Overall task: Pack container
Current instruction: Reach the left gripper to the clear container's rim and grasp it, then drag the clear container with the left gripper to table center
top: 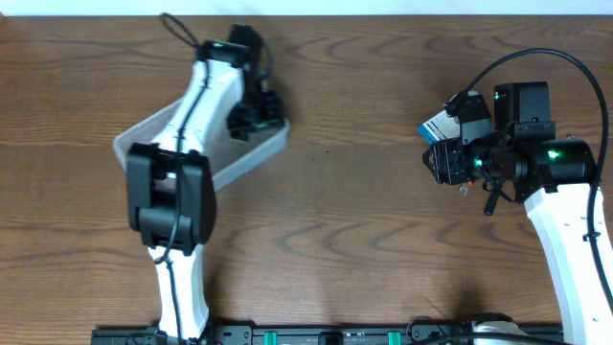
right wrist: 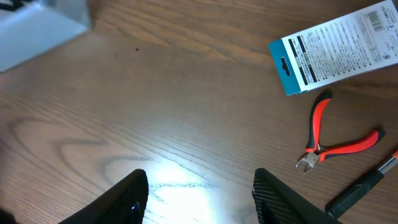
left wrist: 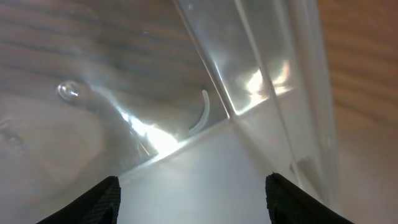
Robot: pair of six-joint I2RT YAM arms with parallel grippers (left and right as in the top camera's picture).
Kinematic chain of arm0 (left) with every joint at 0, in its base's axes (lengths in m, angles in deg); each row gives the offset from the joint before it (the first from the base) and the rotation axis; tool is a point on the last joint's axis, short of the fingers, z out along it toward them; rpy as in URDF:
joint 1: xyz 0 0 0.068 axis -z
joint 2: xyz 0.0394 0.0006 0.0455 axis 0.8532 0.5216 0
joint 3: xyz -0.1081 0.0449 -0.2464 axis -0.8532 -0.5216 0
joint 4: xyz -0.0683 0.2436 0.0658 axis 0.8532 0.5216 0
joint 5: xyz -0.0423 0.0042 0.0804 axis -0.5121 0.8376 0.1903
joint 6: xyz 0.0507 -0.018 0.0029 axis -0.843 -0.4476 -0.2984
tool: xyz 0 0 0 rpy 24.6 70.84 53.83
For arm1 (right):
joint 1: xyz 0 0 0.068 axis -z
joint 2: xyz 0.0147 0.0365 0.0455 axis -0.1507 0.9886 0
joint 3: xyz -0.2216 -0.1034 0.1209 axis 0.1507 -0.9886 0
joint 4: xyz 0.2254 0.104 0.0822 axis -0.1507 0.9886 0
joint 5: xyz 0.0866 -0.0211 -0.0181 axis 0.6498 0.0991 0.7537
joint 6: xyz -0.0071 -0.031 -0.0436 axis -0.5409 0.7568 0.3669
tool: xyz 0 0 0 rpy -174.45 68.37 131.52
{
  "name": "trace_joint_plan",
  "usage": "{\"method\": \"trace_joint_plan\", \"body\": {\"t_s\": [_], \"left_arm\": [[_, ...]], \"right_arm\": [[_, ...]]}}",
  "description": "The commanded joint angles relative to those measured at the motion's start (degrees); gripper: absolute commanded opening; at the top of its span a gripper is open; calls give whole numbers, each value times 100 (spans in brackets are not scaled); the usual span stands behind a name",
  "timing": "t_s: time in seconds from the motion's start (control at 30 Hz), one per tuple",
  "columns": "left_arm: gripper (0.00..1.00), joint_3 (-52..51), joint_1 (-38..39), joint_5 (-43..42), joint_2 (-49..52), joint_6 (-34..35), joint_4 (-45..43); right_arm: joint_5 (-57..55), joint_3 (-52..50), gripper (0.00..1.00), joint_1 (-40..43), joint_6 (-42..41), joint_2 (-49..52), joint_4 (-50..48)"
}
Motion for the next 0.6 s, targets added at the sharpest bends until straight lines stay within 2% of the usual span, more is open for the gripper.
{"method": "trace_joint_plan", "body": {"t_s": [0.0,0.37,0.57], "left_arm": [[67,11,544,-181,13,-105,50],[68,11,2065,-170,13,81,238],[68,13,2105,588,7,-42,219]], "right_arm": [[-20,76,57,-37,37,13,-9],[-22,76,58,-37,37,13,-17],[-20,76,57,-37,37,13,2]]}}
